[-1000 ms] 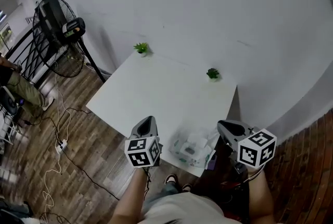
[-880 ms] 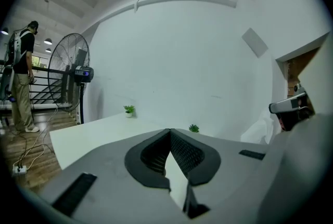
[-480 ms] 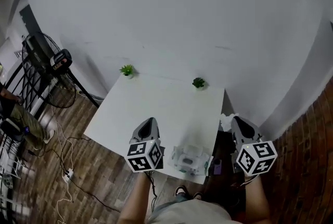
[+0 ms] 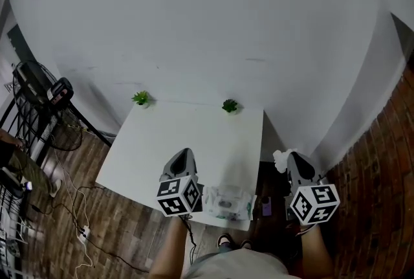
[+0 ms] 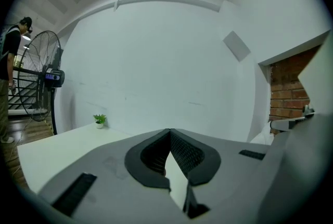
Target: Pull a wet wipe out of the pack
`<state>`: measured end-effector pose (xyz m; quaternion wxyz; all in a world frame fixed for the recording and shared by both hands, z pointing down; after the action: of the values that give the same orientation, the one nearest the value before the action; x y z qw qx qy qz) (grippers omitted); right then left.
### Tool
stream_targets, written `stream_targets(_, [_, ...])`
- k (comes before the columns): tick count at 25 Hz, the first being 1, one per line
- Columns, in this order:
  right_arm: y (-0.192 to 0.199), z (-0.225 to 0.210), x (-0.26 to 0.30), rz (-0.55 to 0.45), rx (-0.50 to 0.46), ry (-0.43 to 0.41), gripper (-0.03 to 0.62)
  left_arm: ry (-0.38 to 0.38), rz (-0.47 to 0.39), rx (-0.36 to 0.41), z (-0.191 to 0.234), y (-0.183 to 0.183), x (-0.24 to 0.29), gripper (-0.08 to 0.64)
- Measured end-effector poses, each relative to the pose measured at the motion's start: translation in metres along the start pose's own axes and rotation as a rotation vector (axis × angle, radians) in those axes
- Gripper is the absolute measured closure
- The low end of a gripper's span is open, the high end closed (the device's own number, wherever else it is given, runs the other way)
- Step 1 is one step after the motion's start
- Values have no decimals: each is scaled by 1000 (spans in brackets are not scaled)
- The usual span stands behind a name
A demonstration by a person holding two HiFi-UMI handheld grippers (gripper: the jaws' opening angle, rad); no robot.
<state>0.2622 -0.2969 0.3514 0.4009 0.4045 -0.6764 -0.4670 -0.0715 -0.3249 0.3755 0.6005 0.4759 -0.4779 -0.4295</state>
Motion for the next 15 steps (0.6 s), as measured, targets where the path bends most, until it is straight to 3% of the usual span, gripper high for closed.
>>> stream_targets(8, [2,-8,-9,3,-4,60,588,14,16,-1,-1,7,1,558])
stream_targets(15, [2,-7,-5,13,11,53,588,3,28,-18,7,13,1,558])
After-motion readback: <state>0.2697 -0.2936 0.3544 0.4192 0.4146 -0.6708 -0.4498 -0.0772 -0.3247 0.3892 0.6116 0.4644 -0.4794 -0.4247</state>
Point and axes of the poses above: the fingertips, and each gripper's own axes: x forward along the fingers, z to its left, y out of its underside, the point moved 7 cm from there along -x, backward along the fingers, and after that the axes turned 6 degrees about x, right-handed, at the moved point
